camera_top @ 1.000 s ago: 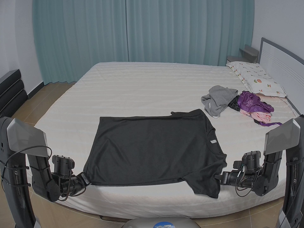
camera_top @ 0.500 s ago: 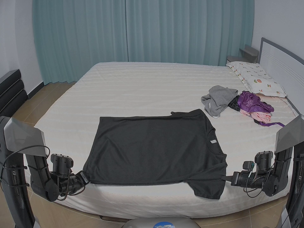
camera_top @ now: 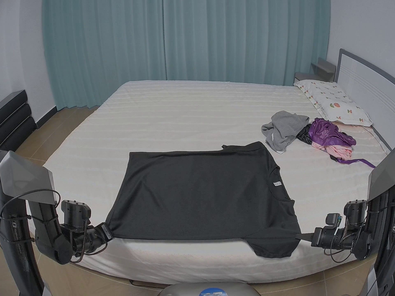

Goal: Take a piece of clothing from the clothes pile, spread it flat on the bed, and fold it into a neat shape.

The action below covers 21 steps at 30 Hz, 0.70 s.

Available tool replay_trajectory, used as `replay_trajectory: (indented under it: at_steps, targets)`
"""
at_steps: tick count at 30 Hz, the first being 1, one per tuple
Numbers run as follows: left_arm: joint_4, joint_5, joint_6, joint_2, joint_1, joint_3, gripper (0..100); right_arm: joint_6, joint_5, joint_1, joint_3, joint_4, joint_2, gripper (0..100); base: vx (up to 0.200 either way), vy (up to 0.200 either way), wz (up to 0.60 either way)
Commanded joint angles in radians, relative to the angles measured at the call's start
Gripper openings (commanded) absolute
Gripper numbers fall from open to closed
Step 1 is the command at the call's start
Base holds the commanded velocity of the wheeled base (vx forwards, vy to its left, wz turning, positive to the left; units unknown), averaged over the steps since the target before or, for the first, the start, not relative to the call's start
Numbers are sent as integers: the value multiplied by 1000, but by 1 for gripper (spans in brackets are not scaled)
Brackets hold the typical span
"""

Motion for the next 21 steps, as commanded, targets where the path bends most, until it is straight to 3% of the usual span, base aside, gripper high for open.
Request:
replay_trajectory:
  at_steps: [1, 11, 15, 21]
  targets:
    - [-18, 3, 16, 1, 3, 24, 0, -14, 4, -7, 47, -23, -1, 0, 0, 0, 0]
    - [-43, 3, 48, 7, 6, 44, 0, -60, 12, -25, 47, 93, -51, 0, 0, 0, 0]
    - [-43, 3, 49, 7, 5, 48, 0, -166, 34, -44, 47, 224, -108, 0, 0, 0, 0]
    - [-44, 1, 109, 7, 8, 78, 0, -215, 34, -56, 47, 334, -154, 0, 0, 0, 0]
